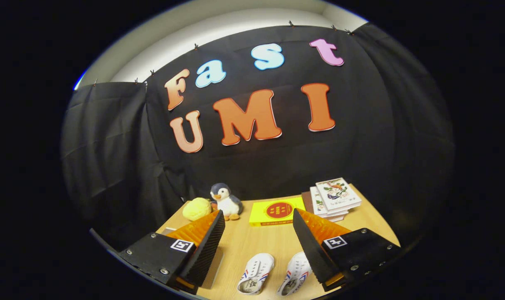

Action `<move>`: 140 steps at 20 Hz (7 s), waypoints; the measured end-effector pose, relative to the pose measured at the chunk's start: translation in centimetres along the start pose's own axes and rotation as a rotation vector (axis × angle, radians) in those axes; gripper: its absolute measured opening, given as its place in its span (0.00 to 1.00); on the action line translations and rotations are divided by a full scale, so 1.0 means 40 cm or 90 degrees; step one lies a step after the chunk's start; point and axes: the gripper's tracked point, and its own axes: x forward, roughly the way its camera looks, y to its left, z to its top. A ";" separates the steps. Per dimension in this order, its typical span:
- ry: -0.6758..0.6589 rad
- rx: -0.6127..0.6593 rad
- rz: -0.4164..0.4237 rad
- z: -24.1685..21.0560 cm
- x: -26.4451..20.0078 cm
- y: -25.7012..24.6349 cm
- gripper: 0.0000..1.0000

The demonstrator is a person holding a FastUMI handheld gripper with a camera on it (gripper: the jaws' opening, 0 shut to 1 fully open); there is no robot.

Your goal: Open the storage box then place both shoes into the box .Put the left shoe in first, then the right shoe, with the right side of both shoes facing outward in a uniform manner.

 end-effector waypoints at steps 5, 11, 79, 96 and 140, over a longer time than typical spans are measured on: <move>0.103 0.044 0.101 -0.129 0.050 0.116 0.97; 0.236 0.080 0.207 -0.303 0.090 0.255 0.97; 0.453 0.064 0.488 -0.561 0.118 1.291 0.18; 0.288 -0.113 0.325 -0.434 0.160 0.777 0.92; 0.388 -0.184 -0.069 -0.801 0.188 -0.120 0.51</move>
